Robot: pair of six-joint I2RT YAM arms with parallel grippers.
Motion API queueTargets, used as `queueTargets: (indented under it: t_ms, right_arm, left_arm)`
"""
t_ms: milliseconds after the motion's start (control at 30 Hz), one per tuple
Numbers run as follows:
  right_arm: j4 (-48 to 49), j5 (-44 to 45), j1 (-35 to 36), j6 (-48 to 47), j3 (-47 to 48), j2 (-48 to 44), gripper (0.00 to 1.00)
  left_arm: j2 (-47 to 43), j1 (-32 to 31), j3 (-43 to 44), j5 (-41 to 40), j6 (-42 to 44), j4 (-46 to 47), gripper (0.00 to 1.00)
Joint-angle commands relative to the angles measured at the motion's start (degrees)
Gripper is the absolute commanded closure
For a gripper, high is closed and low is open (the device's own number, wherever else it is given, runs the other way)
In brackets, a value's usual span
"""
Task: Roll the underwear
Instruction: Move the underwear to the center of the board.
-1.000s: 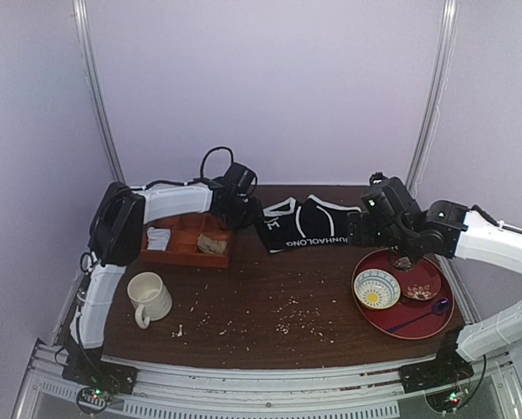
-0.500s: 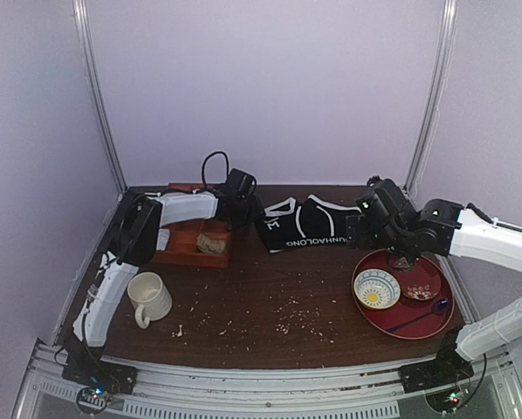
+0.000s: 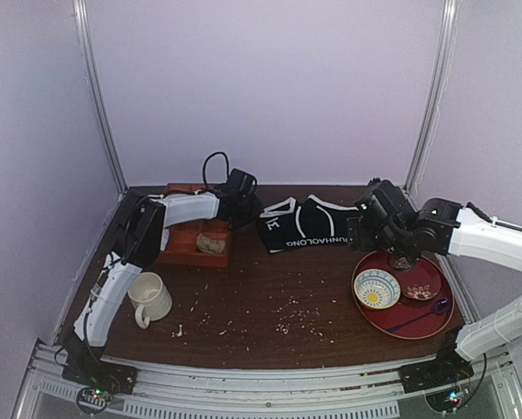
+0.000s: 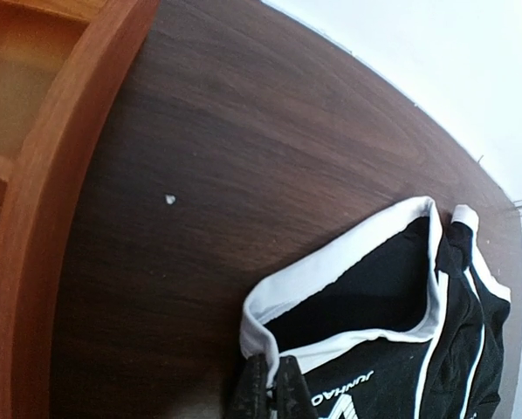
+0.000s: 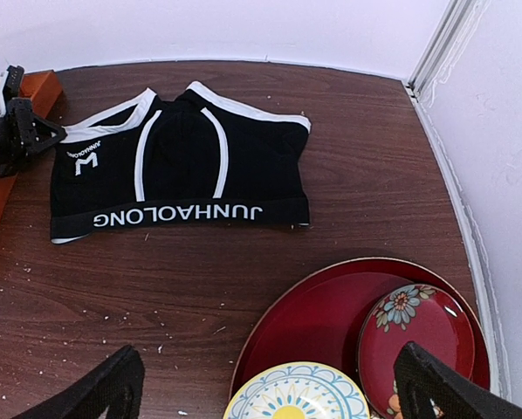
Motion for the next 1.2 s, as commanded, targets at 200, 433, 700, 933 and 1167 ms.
queueTargets:
  t_ms: [200, 433, 700, 933, 1167]
  right_arm:
    - [0.4, -3.4, 1.6, -3.8, -0.2, -0.7, 0.02]
    - [0.8, -6.0, 3.5, -7.1, -1.9, -3.0, 0.05]
    - [6.9, -13.1, 6.7, -14.8, -6.7, -7.6, 0.11]
    - [9.9, -17.6, 8.6, -20.8, -6.1, 0.5, 0.17]
    - [14.9, -17.5, 12.3, -29.3, -0.8, 15.0, 0.26]
  left_arm:
    - [-12.9, -1.6, -12.5, -3.6, -0.7, -4.4, 1.00]
    - [-21.0, -5.7, -22.4, -3.3, -3.3, -5.9, 1.00]
    - [-29.1, -10.8, -31.7, -6.2, -9.2, -9.5, 1.00]
    - [-34.7, -12.1, -40.2, -8.5, -13.4, -10.7, 1.00]
    - [-36.4, -12.2, -43.8, -8.4, -14.6, -10.8, 1.00]
